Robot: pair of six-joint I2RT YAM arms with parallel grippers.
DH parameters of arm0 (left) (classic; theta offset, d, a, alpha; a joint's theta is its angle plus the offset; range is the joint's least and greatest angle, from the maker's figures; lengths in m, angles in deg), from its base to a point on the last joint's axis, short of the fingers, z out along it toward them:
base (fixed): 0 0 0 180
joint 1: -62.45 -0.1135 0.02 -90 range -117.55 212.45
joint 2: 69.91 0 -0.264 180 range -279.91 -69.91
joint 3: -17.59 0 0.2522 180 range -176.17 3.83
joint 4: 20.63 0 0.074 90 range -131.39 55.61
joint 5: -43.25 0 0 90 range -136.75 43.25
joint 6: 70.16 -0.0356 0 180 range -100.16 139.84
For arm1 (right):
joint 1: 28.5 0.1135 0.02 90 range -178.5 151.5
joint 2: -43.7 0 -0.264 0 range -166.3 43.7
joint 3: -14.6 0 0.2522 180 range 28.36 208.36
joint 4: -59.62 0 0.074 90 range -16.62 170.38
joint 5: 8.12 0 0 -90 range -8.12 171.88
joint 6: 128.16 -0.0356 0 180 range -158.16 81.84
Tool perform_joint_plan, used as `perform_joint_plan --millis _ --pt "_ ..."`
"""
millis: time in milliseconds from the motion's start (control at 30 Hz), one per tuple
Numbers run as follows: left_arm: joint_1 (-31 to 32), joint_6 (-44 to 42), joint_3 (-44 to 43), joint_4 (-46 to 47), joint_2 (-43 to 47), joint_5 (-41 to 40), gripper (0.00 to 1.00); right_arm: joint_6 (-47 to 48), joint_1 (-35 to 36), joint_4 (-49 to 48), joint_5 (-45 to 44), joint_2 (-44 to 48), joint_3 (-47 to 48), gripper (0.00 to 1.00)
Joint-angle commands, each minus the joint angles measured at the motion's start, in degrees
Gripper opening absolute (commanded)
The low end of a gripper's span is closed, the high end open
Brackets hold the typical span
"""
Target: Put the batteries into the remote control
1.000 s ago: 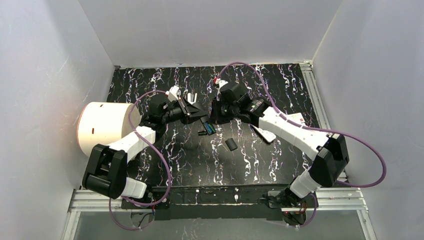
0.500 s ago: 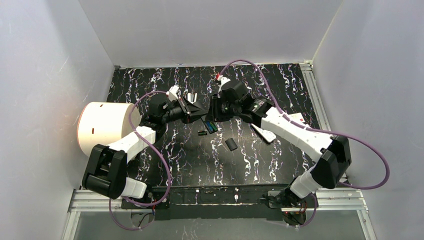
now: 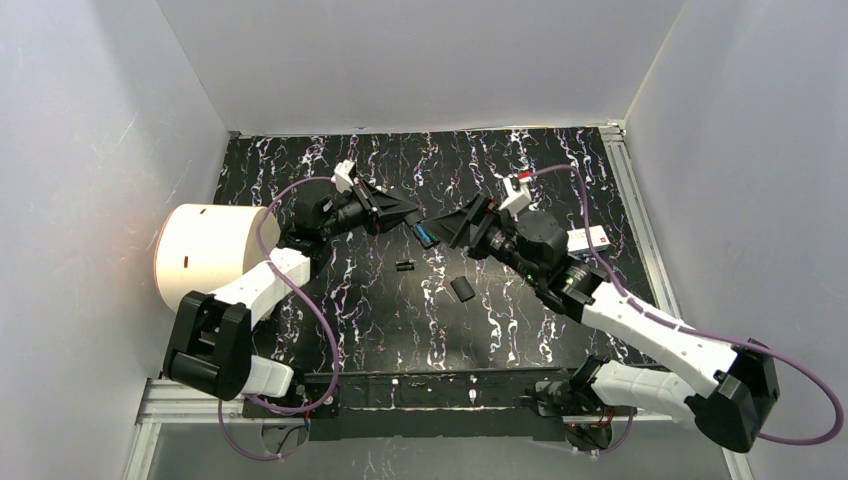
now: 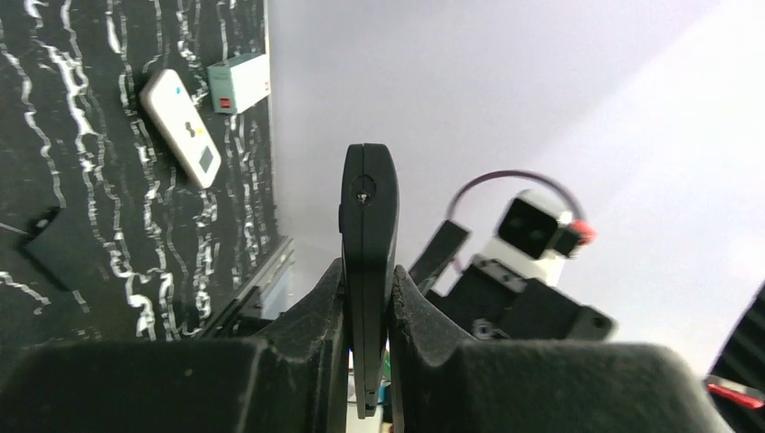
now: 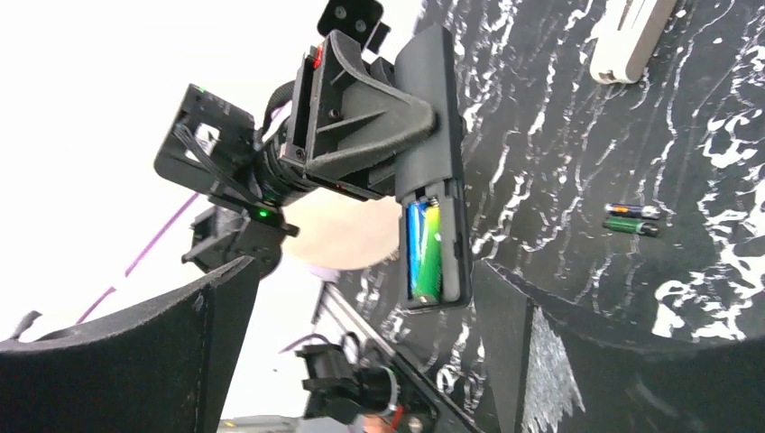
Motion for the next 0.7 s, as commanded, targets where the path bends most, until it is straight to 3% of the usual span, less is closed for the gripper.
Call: perform_joint_plan --millis 0,267,467,667 --pt "-0.3 8.9 -2.3 7.0 2.7 -1.1 0.00 -10.6 0.4 -20.3 -5.0 5.1 -7.1 0.98" --pt "-0.3 20.0 -1.3 16.2 2.0 -2.2 0.00 -16.1 0.4 -27.1 -2.0 3.9 -9.7 0.99" --pt "-0.3 24.1 0.5 20.1 2.7 -2.9 0.00 -20.9 0.4 -31.0 0.8 1.4 -8.8 0.88" --pt "-0.3 24.5 1.9 20.7 3.4 -3.3 0.00 -20.8 0.4 -30.0 -1.8 2.5 -8.7 0.78"
